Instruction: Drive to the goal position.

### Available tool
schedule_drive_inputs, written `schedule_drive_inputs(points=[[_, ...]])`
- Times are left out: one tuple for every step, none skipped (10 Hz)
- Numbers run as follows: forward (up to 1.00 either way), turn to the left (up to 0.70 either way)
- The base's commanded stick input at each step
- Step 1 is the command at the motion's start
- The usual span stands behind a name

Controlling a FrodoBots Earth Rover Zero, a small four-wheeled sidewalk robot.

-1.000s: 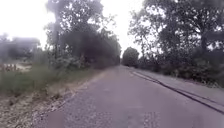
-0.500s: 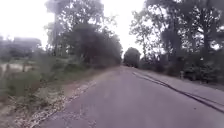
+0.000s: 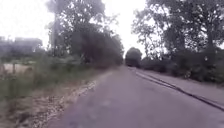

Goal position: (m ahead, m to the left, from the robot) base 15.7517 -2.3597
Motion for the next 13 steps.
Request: schedule_drive_inputs(points=[[0.85,0.00],[0.85,0.00],[0.85,0.00],[0.85,0.00],[0.85,0.00],[0.85,0.00],[0.85,0.00],[0.85,0.00],[0.85,-0.10],[0.85,-0.31],[0.85,-0.34],[0.85,-0.34],[0.85,-0.34]])
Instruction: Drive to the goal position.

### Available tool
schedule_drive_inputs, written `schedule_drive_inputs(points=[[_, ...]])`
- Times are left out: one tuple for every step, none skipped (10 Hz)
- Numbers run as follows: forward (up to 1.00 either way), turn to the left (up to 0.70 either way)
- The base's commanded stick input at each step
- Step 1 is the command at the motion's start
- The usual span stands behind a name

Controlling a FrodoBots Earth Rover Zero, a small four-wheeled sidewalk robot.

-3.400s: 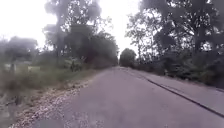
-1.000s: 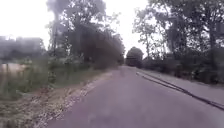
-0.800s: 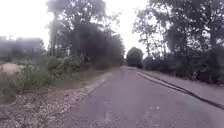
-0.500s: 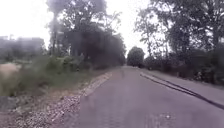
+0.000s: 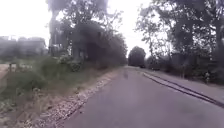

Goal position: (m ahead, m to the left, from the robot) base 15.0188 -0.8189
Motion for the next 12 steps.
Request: schedule_drive_inputs(points=[[0.85,-0.34],[0.85,-0.34],[0.85,-0.34],[0.85,-0.34],[0.85,-0.34],[0.85,-0.31],[0.85,-0.27],[0.85,0.00],[0.85,0.00],[0.85,0.00],[0.85,0.00],[0.85,0.00]])
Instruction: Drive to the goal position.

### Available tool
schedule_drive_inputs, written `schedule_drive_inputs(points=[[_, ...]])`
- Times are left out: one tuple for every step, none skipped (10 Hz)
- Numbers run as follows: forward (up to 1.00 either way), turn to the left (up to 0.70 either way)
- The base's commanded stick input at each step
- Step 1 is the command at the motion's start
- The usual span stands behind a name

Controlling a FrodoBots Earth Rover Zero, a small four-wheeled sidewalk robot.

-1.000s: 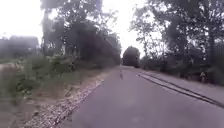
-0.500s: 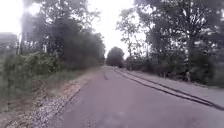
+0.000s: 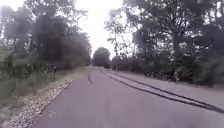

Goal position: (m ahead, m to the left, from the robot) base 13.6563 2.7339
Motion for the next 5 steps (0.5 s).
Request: schedule_drive_inputs(points=[[0.85,0.00],[0.85,0.00],[0.85,0.00],[0.85,0.00],[0.85,0.00]])
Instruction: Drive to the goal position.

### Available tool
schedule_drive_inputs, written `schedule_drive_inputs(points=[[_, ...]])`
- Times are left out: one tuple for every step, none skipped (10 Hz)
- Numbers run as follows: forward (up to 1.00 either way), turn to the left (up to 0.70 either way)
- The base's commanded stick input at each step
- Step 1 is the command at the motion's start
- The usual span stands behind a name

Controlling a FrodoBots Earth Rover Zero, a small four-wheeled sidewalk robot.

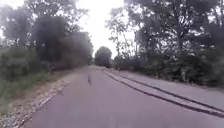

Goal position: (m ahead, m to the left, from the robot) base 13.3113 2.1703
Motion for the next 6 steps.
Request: schedule_drive_inputs(points=[[0.85,0.00],[0.85,0.00],[0.85,0.00],[0.85,0.00],[0.85,0.00],[0.85,0.15]])
